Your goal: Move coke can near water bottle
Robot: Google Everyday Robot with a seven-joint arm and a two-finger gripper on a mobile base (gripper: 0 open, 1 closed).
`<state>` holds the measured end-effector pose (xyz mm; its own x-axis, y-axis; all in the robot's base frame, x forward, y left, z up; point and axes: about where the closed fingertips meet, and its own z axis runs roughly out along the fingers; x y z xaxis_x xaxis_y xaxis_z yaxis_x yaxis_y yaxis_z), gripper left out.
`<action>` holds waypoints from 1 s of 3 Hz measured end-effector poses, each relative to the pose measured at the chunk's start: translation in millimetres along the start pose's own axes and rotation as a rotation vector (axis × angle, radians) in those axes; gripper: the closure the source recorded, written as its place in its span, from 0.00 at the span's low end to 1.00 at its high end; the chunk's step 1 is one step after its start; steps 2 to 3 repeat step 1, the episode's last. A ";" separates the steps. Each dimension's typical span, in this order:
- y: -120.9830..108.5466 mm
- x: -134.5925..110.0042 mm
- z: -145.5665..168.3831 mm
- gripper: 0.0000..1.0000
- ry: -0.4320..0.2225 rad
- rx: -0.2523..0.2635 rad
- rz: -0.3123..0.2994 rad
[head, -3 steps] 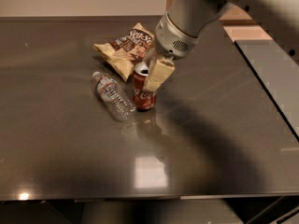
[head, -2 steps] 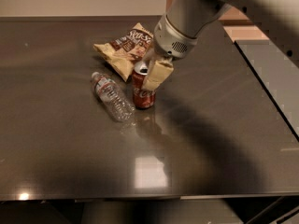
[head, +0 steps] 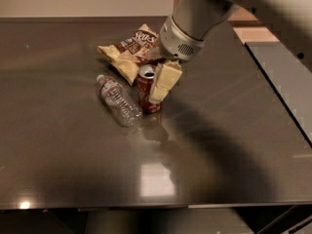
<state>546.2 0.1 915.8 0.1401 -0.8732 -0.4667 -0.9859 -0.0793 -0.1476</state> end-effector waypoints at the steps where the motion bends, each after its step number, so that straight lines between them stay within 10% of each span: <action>1: 0.0 0.0 0.0 0.00 0.000 0.000 0.000; 3: 0.0 0.0 0.0 0.00 0.000 0.000 0.000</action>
Offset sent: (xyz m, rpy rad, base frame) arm 0.0000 0.0000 0.0000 0.0000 0.0000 0.0000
